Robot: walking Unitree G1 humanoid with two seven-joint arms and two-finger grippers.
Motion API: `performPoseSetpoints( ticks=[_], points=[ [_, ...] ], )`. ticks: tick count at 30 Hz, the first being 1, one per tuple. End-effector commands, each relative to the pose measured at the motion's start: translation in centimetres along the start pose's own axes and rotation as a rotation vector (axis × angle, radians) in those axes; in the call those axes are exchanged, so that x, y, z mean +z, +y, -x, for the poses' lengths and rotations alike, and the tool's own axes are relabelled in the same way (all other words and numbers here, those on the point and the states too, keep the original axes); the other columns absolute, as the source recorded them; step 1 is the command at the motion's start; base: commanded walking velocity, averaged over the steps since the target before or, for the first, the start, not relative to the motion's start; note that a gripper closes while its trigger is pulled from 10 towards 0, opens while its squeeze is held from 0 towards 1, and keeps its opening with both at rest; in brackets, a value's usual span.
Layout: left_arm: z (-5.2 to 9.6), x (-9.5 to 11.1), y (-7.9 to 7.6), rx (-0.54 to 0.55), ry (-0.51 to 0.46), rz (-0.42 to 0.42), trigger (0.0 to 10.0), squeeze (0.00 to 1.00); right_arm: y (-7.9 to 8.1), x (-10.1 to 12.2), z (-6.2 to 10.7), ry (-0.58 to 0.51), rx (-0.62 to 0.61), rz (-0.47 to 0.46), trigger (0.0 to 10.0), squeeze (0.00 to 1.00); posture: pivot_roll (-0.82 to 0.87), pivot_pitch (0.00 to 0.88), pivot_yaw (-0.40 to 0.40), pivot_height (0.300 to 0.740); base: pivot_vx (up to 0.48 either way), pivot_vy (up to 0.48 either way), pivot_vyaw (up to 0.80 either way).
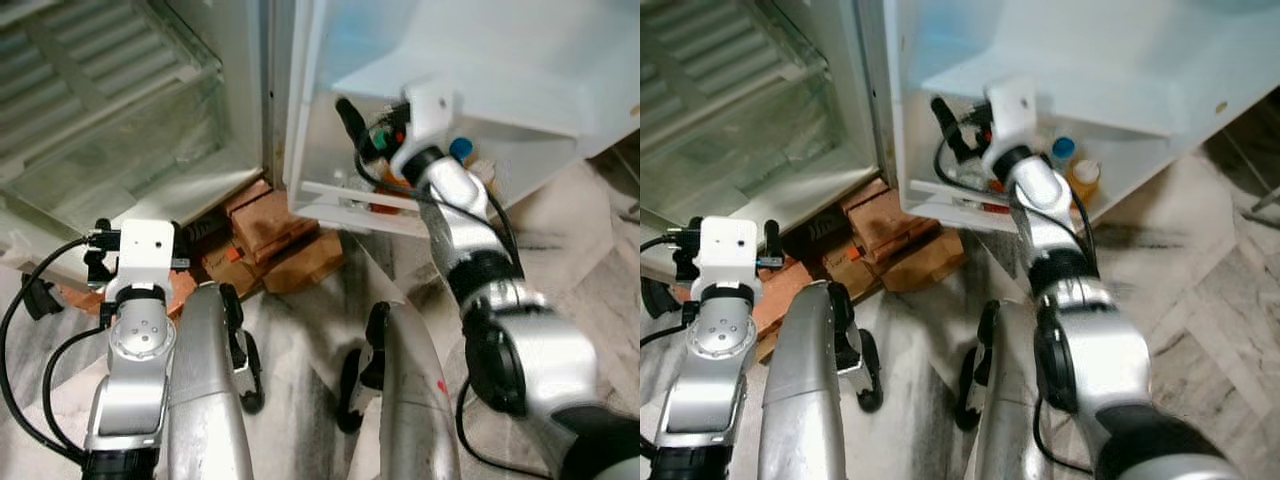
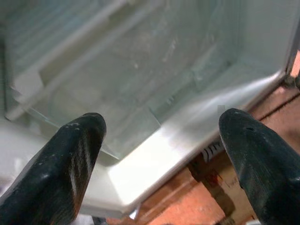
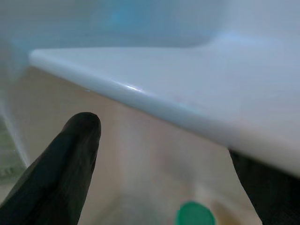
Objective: Restocking fridge
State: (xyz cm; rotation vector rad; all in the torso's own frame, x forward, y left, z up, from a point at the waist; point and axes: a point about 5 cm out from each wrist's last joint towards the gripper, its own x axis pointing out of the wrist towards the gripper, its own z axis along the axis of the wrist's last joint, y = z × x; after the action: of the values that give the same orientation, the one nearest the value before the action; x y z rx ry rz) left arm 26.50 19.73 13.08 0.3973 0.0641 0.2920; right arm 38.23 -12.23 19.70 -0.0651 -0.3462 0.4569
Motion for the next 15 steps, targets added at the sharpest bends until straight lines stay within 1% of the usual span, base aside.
performPoseSetpoints(
  ticks=[1, 2, 5, 6, 8, 10, 12, 13, 15],
  points=[
    [0.3, -0.8, -0.2, -0.027, 0.019, -0.003, 10.0, 0.00, -0.4, 1.1, 0.3, -0.071, -0.006, 0.015, 10.0, 1.00, 0.06, 0.165, -0.069, 0.566, 0.000, 0.000, 0.00],
    [0.2, -0.8, -0.2, -0.044, 0.009, -0.009, 10.0, 0.00, -0.1, 0.7, 1.2, -0.073, -0.004, 0.016, 10.0, 1.00, 0.05, 0.154, -0.056, 0.566, 0.000, 0.000, 0.00],
    [0.1, -0.9, -0.4, -0.064, 0.002, -0.006, 10.0, 0.00, 0.5, 0.2, 2.2, -0.066, 0.007, 0.003, 10.0, 1.00, 0.05, 0.146, -0.047, 0.566, 0.000, 0.000, 0.00],
    [0.1, -0.9, -0.6, -0.075, -0.001, -0.007, 10.0, 0.00, 1.0, -0.2, 2.9, -0.059, 0.006, -0.003, 10.0, 1.00, 0.04, 0.140, -0.041, 0.566, 0.000, 0.000, 0.00],
    [0.0, -1.0, -0.6, -0.077, -0.002, -0.008, 10.0, 0.00, 1.2, -0.3, 3.2, -0.056, 0.005, -0.005, 10.0, 1.00, 0.04, 0.138, -0.040, 0.566, 0.000, 0.000, 0.00],
    [-0.3, -1.1, -0.6, -0.080, -0.007, -0.008, 10.0, 0.00, 1.7, -0.3, 4.4, -0.052, -0.018, -0.017, 10.0, 1.00, 0.04, 0.125, -0.027, 0.566, 0.000, 0.000, 0.00],
    [-0.4, -1.1, -0.6, -0.080, -0.010, -0.007, 10.0, 0.00, 1.8, -0.3, 4.7, -0.050, -0.032, -0.022, 10.0, 1.00, 0.04, 0.125, -0.027, 0.566, 0.000, 0.000, 0.00],
    [-0.6, -1.1, -0.6, -0.081, -0.015, -0.006, 10.0, 0.00, 2.1, -0.2, 5.5, -0.043, -0.054, -0.027, 10.0, 1.00, 0.03, 0.117, -0.012, 0.566, 0.000, 0.000, 0.00],
    [-0.7, -1.2, -0.6, -0.084, -0.018, -0.005, 10.0, 0.00, 2.5, -0.1, 6.1, -0.037, -0.050, -0.020, 10.0, 1.00, 0.02, 0.111, 0.002, 0.566, 0.000, 0.000, 0.00]
  ],
)
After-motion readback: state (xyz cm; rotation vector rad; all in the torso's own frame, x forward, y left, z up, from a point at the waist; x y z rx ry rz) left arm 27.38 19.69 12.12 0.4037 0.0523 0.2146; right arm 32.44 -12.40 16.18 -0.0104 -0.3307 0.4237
